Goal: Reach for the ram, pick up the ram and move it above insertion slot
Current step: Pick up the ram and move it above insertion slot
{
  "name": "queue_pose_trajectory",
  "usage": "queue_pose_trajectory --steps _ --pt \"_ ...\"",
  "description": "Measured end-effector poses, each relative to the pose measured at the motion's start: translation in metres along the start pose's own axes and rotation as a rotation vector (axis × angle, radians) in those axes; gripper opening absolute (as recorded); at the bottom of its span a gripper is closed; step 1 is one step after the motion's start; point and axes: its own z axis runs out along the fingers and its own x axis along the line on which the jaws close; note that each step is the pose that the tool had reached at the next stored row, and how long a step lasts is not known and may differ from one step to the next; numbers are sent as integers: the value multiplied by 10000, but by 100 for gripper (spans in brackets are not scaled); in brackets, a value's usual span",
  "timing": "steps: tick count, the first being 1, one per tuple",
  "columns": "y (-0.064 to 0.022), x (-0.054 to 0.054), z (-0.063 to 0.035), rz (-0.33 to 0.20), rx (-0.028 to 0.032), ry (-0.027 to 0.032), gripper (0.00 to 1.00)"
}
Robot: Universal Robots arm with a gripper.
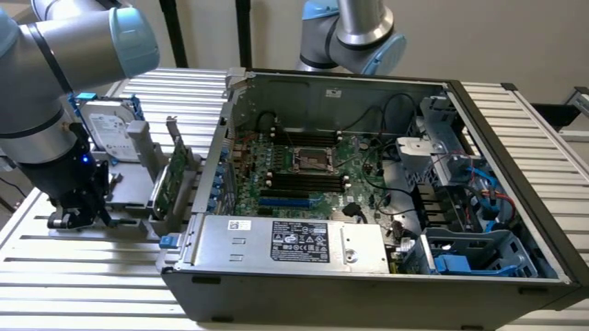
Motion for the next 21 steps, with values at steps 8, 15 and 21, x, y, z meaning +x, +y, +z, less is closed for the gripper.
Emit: queue_pose_trajectory --steps 8,15,21 --pt "0 0 0 131 1 -2 13" --pt "0 0 -1 134 2 -7 13" --pt "0 0 -14 144 2 -6 13"
